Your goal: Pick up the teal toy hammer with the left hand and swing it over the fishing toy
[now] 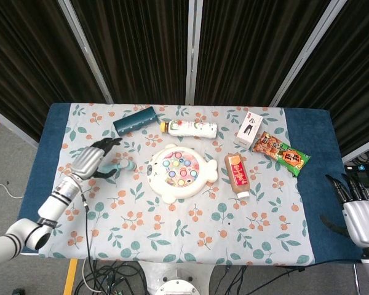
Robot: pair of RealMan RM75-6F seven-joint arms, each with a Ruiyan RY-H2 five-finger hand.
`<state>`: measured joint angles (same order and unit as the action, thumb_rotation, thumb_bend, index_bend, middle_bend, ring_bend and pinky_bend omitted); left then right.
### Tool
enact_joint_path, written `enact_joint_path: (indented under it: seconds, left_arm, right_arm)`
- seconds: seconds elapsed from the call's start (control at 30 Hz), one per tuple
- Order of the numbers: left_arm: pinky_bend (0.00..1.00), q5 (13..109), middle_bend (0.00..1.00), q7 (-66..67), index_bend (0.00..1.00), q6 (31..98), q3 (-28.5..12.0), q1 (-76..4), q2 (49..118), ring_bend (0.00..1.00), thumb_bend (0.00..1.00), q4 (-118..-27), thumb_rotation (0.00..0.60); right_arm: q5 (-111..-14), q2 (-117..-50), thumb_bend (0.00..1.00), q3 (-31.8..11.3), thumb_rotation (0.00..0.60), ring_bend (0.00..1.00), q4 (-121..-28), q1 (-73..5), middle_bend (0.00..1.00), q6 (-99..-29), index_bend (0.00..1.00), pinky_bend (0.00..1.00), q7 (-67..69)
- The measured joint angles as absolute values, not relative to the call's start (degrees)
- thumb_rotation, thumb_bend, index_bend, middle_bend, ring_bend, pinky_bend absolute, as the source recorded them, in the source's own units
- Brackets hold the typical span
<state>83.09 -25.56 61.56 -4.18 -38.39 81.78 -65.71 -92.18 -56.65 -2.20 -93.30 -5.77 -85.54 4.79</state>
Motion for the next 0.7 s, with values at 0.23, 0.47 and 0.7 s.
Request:
enact_joint_path:
  seconds: [0.23,0.47,0.7]
  left_arm:
    - [0.15,78.12,0.17,-17.14,0.16,70.89,-5.00,-28.85,72.92,0.07,0.26,-73.46,0.600]
    - [0.12,73.83,0.18,-1.90,0.18,83.95,-3.12,-16.68,68.35,0.07,0.26,-82.55,0.600]
    - [0.12,76.44,0.18,1.39,0.19,92.95,0.33,-8.04,66.11,0.07,0.26,-89.90,0.600]
  right_arm:
    - [-92.66,-56.13,0.12,-2.38,0.600,0.00,-91.44,-7.56,0.17,-83.46,0.07,0.00,9.56]
    - [-94.29,-57.06,0.12,-2.47,0.600,0.00,-89.33,-8.78,0.16,-83.65,0.07,0.00,12.55]
    - [-94.48,-57.37,0.12,-2.20,0.600,0.00,-89.67,-7.45,0.16,-86.37,0.07,0.00,12.04]
